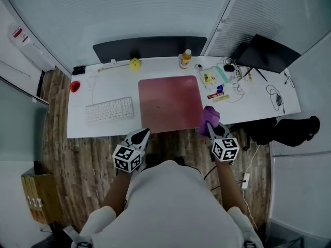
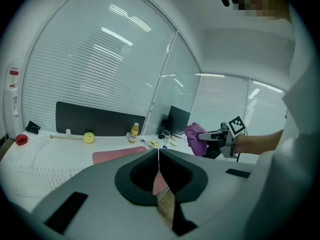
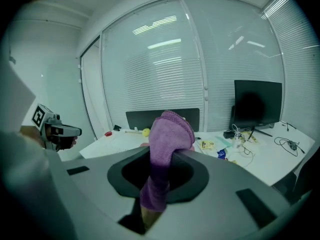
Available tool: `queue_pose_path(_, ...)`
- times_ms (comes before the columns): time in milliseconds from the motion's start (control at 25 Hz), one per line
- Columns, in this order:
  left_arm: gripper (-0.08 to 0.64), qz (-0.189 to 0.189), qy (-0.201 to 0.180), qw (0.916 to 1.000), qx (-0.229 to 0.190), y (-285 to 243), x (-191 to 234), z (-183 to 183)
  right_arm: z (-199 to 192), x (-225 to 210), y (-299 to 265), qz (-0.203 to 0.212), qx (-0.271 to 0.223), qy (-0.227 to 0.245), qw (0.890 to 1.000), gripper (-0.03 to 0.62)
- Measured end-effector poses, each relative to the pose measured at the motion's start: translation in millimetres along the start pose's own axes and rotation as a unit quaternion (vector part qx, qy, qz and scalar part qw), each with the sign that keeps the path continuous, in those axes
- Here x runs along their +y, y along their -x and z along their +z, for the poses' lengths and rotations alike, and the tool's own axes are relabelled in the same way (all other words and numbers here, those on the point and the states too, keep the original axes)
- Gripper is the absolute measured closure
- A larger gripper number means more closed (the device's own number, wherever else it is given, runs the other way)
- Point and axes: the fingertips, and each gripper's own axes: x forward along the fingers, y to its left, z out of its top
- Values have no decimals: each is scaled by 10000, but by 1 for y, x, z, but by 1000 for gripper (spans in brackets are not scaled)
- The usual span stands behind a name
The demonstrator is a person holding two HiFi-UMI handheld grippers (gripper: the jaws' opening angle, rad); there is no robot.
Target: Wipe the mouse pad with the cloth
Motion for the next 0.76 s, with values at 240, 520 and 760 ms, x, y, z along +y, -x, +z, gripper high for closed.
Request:
queue_pose_path(240, 538, 43, 31, 10000, -47, -9, -17, 2, 6, -15, 9, 68, -78, -2, 9999, 508)
queue_pose_path(520, 538, -1, -16, 10000, -75, -18, -30, 10, 11, -21, 16, 146, -139, -3, 9998, 508)
queue_pose_path(760, 538, -49, -87, 9999, -26, -18, -34, 16, 17, -18, 17, 237, -186, -22, 9995, 508)
